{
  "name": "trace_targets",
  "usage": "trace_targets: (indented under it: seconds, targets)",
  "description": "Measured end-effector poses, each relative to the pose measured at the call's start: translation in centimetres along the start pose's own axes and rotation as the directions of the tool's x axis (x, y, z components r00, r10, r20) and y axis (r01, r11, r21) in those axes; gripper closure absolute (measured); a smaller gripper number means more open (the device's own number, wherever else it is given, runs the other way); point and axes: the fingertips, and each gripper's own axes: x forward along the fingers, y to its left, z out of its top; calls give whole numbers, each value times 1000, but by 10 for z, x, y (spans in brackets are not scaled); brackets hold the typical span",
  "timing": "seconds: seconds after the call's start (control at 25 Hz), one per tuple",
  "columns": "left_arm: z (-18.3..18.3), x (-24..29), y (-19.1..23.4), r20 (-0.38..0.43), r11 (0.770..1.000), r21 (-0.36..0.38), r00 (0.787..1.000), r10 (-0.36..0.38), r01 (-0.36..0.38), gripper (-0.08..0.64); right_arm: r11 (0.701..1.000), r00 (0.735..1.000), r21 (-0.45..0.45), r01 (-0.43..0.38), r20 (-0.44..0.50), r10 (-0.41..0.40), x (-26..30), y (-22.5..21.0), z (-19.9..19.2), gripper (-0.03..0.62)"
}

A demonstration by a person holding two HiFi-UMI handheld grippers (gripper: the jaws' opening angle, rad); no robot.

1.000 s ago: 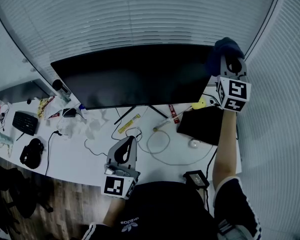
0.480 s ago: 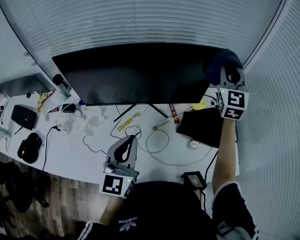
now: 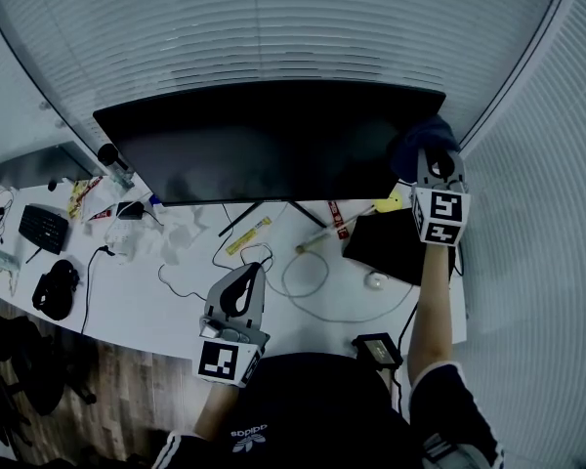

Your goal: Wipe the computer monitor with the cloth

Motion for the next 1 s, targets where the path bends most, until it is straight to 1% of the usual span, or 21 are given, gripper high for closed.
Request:
trace_targets:
  seconds: [0.16,0.48,0.72,0.84,1.0]
  targets:
    - [-5,0,1,-14,1000,1,1000,2,-2,554,1000,999,15,-12,-37,12,-1,10,-21,545]
    - [-4,3,-1,-5,1000,12,1000,-8,8,555,999,993,29,-41,-105,44,-4,31,-62,545]
    - [-2,4,-3,-4,1000,3,1000,-8,8,555,997,980,37,-70,-184,75,-5,57,-105,545]
    - [4,5,-3,16,1000,-4,1000,-3,3,555,996,976,33,-78,-204,83,-4,65,-122,546]
    - [-2,3,-2,-2,1000,-2,1000,-2,2,555,995,969,31,-96,-225,101,-4,73,-142,545]
